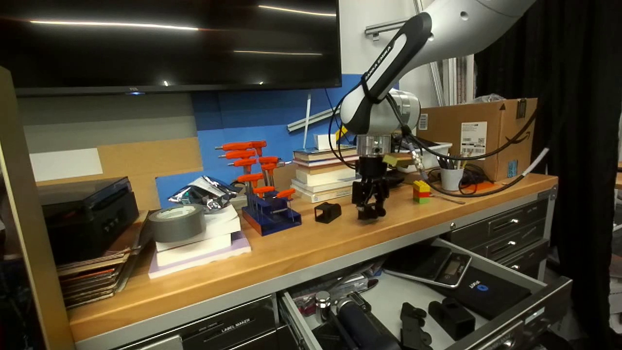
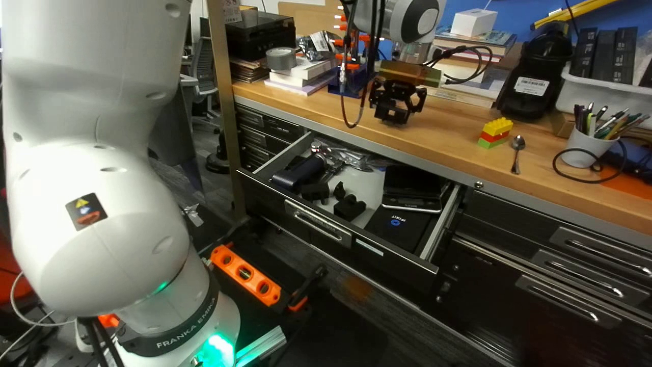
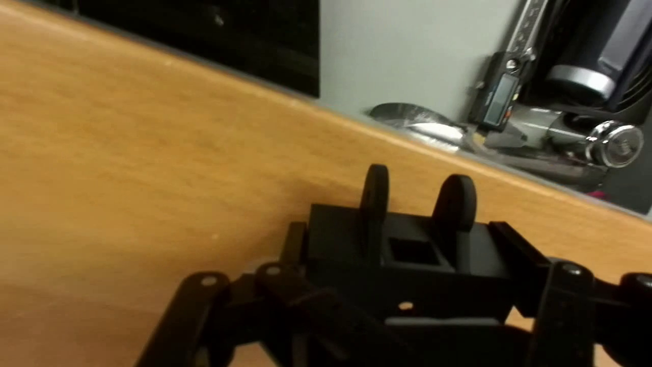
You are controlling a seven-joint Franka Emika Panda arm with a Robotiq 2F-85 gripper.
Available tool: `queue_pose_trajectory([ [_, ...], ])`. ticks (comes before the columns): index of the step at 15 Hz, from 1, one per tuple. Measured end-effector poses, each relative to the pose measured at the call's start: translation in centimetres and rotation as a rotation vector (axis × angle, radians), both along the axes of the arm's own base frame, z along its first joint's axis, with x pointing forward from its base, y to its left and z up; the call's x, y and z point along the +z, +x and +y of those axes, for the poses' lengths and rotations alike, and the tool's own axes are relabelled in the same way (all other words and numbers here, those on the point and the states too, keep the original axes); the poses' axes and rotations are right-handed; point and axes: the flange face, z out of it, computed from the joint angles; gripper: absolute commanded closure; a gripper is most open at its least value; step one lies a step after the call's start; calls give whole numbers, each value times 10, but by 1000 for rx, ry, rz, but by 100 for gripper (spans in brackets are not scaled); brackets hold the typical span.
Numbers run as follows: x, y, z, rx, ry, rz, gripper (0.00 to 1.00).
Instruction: Pick up the black objects from the countertop, put them in the drawer and close the drawer.
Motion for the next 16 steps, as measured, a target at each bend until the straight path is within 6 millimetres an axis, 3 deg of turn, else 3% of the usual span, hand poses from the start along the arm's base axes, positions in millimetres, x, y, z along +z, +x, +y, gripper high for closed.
queue_pose_trajectory([
  [4, -6, -52, 36, -45, 28, 30, 37],
  [8, -33, -102, 57, -133, 18, 6, 37],
  [12, -72, -143, 60, -231, 0, -1, 37],
  [16, -99, -164, 52, -304, -14, 14, 37],
])
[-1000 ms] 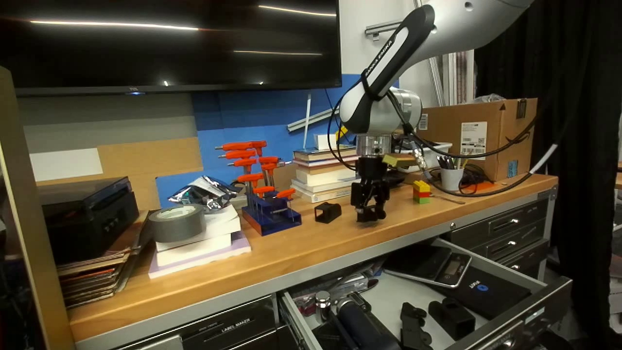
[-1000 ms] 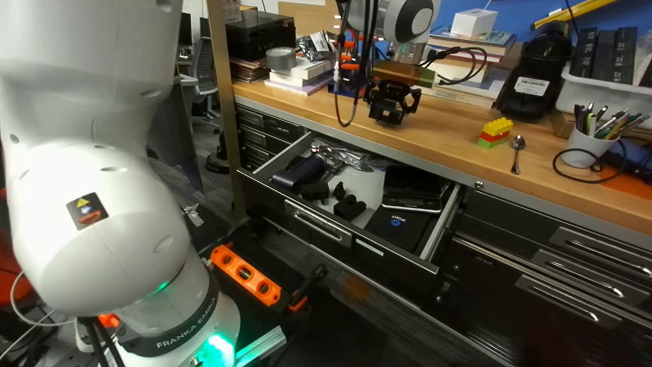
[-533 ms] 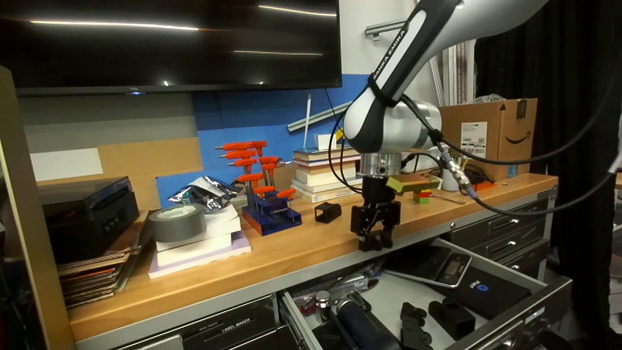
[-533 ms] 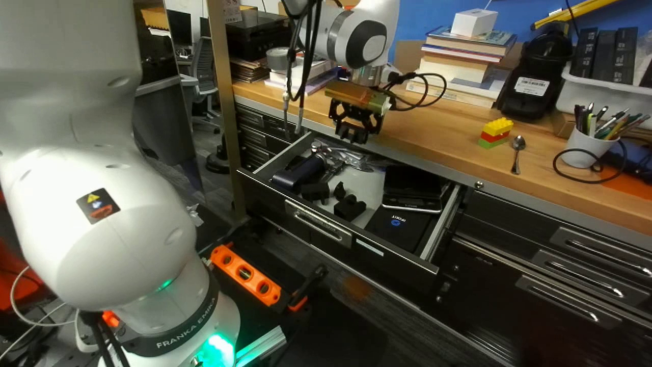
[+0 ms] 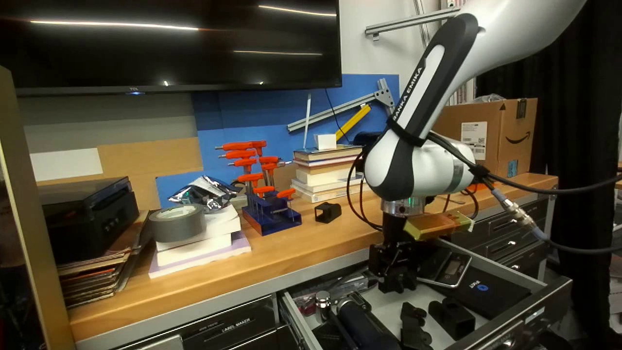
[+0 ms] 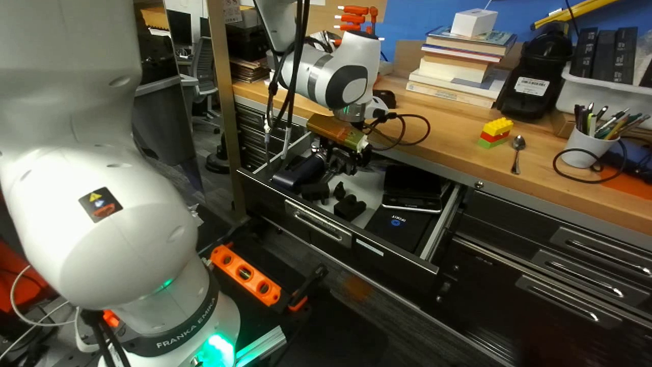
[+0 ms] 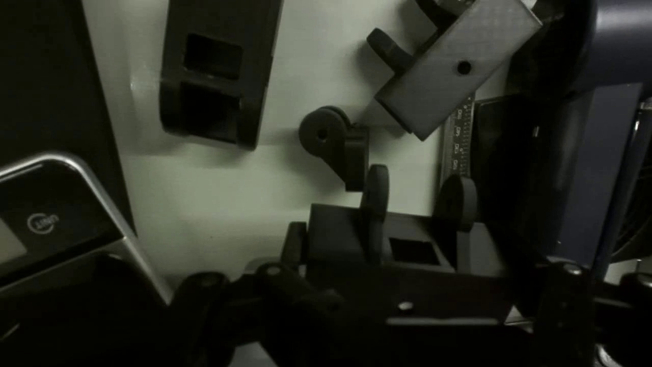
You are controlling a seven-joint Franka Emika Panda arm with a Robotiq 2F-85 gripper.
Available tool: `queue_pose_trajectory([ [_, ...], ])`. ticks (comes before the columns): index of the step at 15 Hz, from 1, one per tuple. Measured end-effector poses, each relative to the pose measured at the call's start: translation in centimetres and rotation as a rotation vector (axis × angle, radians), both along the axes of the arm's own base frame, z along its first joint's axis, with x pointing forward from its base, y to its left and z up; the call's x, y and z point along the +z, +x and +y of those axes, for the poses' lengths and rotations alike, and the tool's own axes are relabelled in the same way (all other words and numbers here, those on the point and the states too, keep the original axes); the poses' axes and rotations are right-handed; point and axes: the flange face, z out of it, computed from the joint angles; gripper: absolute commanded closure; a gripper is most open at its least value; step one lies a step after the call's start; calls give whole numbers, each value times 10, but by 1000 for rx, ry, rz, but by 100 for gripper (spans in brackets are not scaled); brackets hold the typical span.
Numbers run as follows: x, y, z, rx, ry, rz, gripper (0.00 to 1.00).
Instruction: Pick up the black objects from the countertop, put them in the drawer and close the drawer.
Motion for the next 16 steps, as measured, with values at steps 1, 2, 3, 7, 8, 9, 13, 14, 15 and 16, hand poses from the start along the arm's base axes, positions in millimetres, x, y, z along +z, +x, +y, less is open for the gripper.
queue_pose_trajectory([
  [1, -4, -2, -1, -12, -2, -1, 37],
  [2, -8, -3, -1, -25, -3, -4, 37],
  [3, -12, -3, -1, -37, -4, -11, 37],
  [7, -22, 0, 5, -70, -6, -47, 37],
  [8, -25, 1, 9, -75, -5, -54, 37],
  [9, -27, 1, 12, -78, -5, -59, 37],
  [13, -38, 4, 28, -79, -1, -69, 32],
  [14, -41, 5, 31, -76, 0, -68, 4],
  [15, -43, 6, 34, -74, 1, -66, 2],
  [16, -45, 8, 36, -71, 3, -64, 0],
])
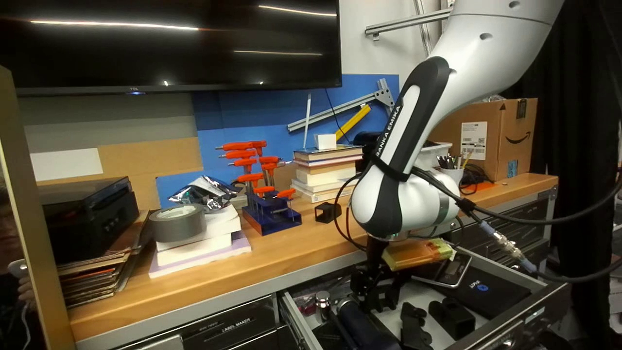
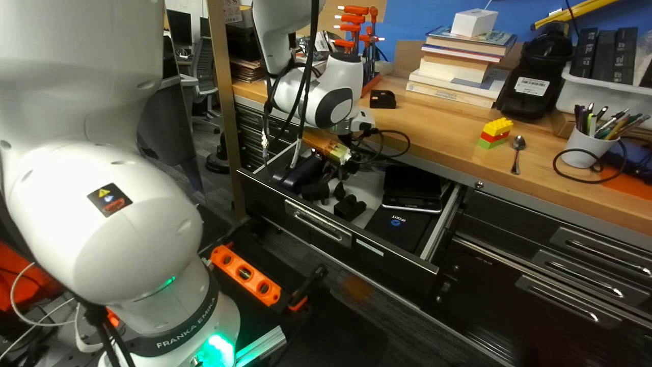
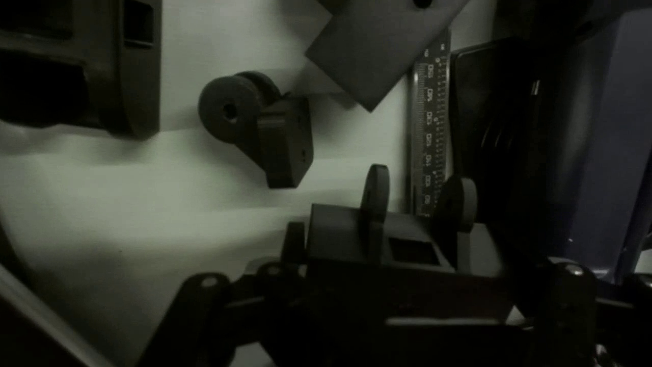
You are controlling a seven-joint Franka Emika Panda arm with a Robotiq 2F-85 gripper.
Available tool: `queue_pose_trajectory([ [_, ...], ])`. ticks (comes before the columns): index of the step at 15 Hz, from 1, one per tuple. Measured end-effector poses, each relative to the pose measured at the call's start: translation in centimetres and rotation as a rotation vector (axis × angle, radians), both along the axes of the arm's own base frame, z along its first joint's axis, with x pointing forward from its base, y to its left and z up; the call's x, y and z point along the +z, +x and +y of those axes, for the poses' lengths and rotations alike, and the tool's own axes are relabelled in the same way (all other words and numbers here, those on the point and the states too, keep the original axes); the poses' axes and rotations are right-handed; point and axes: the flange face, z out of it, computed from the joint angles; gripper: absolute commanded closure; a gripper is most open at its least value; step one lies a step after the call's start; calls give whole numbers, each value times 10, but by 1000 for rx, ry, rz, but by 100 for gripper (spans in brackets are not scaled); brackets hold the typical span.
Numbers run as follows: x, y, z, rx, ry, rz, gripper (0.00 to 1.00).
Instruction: Pick up the black objects from the countertop, put them in the drawer and close the drawer.
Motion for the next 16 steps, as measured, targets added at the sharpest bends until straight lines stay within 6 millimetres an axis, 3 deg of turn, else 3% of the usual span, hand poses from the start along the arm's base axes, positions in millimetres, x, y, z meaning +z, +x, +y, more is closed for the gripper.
queue_pose_trajectory([
  [5, -3, 4, 1, -2, 1, 1, 0],
  [9, 8, 7, 2, 8, -27, -11, 0],
  [12, 33, 11, 4, 32, -51, -2, 0],
  [16, 89, 29, 6, 44, -53, -7, 0],
])
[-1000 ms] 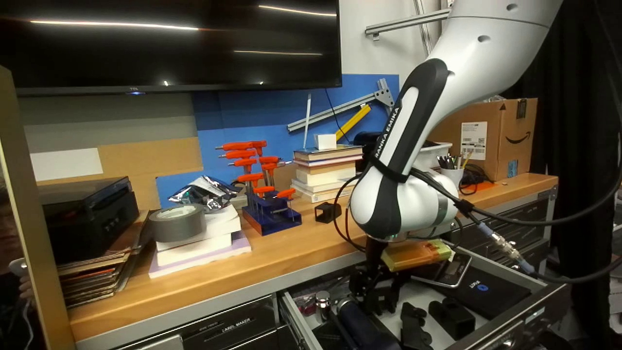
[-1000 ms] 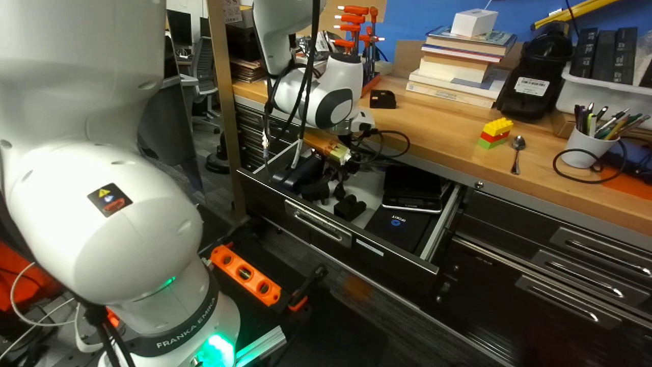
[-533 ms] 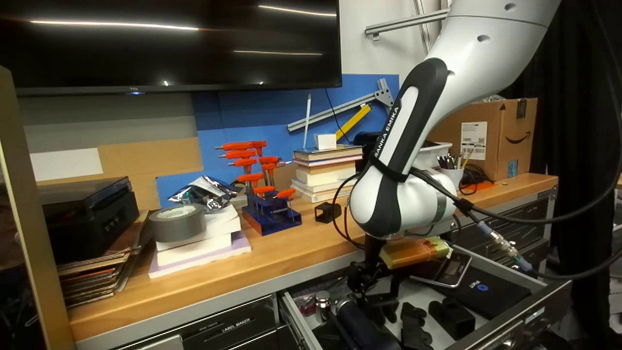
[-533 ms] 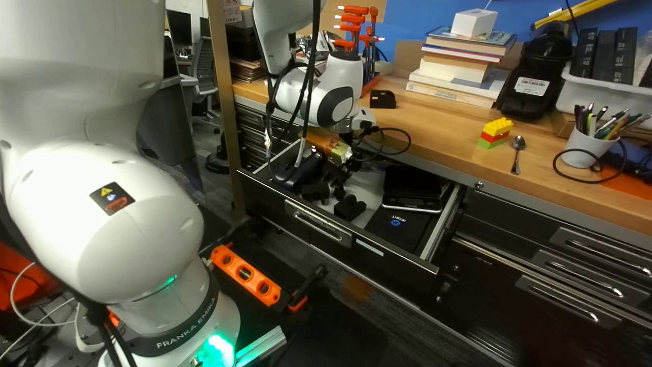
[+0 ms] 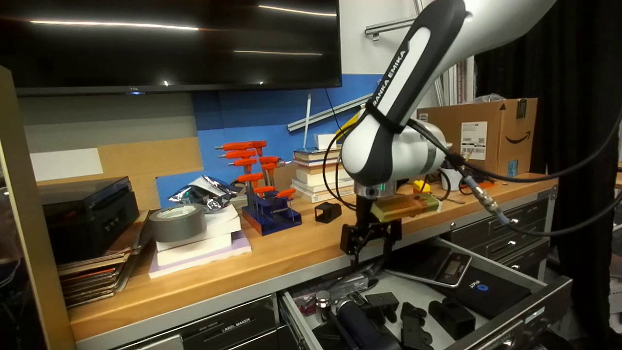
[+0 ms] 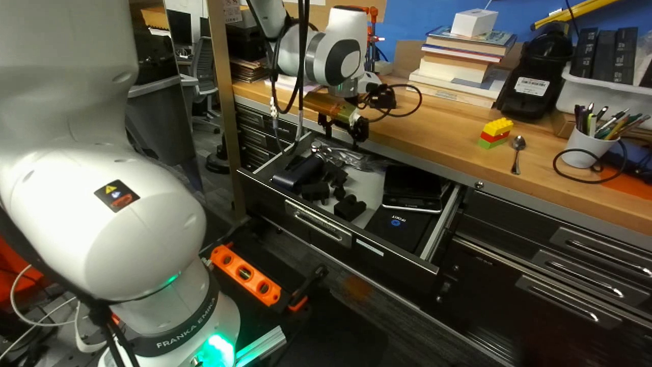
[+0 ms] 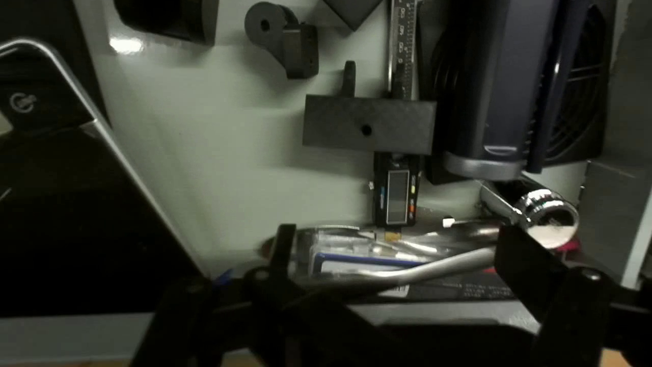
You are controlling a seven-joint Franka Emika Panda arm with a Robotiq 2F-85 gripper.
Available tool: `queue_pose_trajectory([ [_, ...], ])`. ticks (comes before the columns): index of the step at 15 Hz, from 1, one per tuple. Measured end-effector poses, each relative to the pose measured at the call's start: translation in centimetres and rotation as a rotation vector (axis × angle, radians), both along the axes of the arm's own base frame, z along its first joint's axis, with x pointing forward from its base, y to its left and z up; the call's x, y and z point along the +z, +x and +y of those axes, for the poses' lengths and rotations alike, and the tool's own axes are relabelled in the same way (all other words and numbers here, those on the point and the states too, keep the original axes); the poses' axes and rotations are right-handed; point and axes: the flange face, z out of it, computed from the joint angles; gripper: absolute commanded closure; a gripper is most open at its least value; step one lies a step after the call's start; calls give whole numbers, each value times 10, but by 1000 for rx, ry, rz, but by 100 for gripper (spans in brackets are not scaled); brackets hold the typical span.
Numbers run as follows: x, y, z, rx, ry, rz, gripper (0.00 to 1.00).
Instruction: Pick up the black objects from the countertop, put them in the drawer and close the drawer.
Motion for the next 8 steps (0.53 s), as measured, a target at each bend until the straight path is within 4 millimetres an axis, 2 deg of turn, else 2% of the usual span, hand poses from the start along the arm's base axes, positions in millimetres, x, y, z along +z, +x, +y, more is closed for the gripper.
queue_pose_trajectory([
  [5, 73, 43, -11, -45, 16, -15, 0],
  [8, 107, 70, -26, -143, 53, -29, 0],
])
